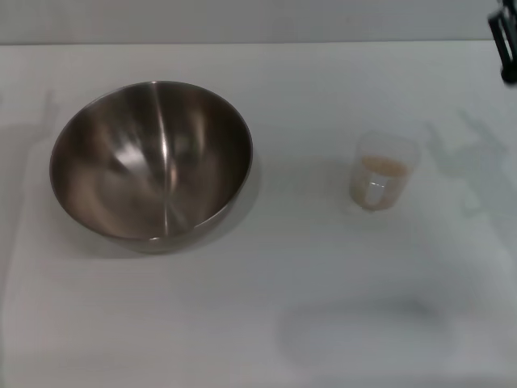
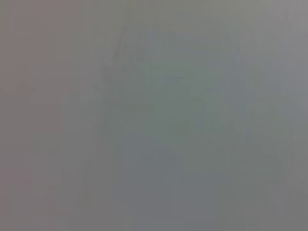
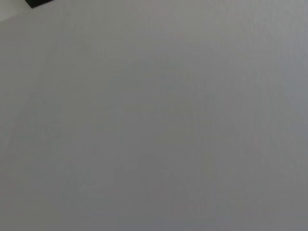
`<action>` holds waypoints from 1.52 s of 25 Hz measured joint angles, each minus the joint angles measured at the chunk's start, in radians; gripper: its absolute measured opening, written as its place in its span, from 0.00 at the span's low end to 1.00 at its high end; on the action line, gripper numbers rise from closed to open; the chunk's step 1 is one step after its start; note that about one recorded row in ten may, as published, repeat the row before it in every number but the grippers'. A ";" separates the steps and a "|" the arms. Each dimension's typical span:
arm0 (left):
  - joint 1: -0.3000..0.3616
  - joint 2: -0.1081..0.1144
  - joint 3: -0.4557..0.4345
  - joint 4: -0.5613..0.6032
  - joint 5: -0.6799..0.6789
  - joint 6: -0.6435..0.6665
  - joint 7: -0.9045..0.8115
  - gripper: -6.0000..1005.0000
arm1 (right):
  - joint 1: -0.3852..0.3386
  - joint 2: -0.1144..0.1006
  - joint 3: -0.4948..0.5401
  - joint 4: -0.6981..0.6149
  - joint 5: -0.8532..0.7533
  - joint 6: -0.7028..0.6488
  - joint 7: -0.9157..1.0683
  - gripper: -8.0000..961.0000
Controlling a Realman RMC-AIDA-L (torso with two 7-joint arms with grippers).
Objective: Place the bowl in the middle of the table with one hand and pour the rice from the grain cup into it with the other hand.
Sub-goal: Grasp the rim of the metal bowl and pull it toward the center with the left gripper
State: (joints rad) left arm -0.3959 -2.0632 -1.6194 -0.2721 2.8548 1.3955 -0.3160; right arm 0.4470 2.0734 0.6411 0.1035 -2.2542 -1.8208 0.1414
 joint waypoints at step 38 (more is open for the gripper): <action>0.023 -0.008 -0.074 -0.032 0.000 -0.007 -0.008 0.83 | -0.134 -0.006 -0.520 -0.570 -0.048 -0.051 0.529 0.57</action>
State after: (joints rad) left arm -0.3729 -2.0707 -1.6931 -0.3039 2.8547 1.3888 -0.3237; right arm 0.3131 2.0670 0.1212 -0.4665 -2.3027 -1.8722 0.6702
